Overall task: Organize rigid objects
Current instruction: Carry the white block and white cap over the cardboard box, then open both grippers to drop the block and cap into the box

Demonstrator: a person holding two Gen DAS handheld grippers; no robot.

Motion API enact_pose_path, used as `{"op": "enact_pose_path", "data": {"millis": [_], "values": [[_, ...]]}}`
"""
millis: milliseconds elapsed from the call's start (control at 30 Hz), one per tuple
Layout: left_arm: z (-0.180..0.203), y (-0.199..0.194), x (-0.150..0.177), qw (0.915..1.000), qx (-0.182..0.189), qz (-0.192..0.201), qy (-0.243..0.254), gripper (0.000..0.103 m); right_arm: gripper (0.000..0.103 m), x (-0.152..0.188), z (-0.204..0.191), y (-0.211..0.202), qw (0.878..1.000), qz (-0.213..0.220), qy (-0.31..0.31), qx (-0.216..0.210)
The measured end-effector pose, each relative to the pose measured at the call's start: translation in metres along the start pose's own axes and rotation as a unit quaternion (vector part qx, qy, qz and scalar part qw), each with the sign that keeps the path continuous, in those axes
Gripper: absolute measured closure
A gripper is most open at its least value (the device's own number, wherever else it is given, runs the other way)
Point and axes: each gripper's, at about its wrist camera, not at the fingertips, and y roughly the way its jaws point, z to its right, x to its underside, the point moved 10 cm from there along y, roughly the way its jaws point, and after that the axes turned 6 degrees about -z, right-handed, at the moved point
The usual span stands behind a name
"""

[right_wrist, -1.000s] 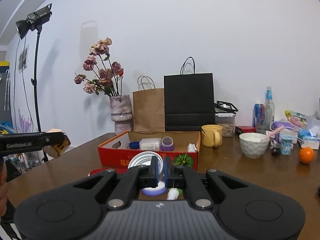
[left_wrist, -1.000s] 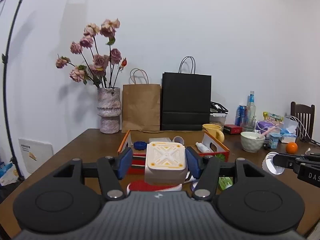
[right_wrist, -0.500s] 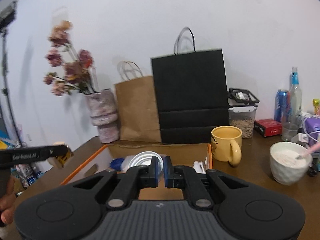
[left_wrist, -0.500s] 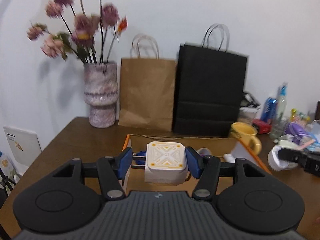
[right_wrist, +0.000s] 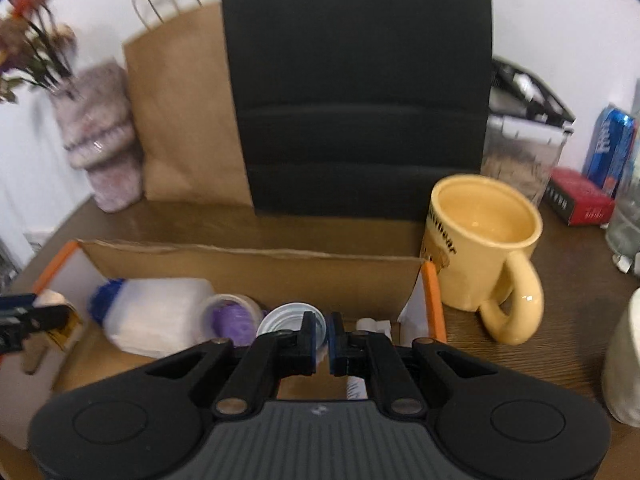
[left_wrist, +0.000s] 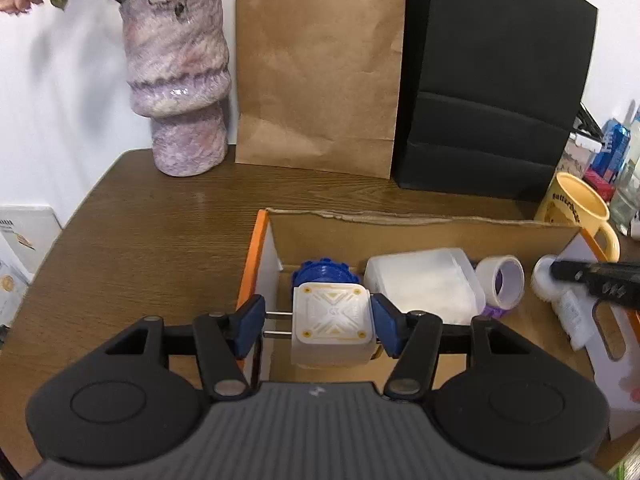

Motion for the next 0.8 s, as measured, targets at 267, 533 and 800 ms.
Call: {"op": "enact_pose_path", "data": {"millis": [267,533,800], "values": [[0.014,0.021,0.007,0.9979,0.001,-0.048,0.045,0.049,0.083,-0.002,-0.005,0.014,0.999,-0.036,-0.005,-0.015],[0.010,0.010,0.014,0.9977,0.022,-0.064,0.004,0.047,0.070,-0.006,-0.007,0.006,0.999,-0.013,-0.023,-0.041],[0.013,-0.046,0.013,0.9997,0.012,-0.019,0.007,0.028,0.047,0.003,-0.006,-0.058,0.998,0.031,-0.028,-0.046]]}}
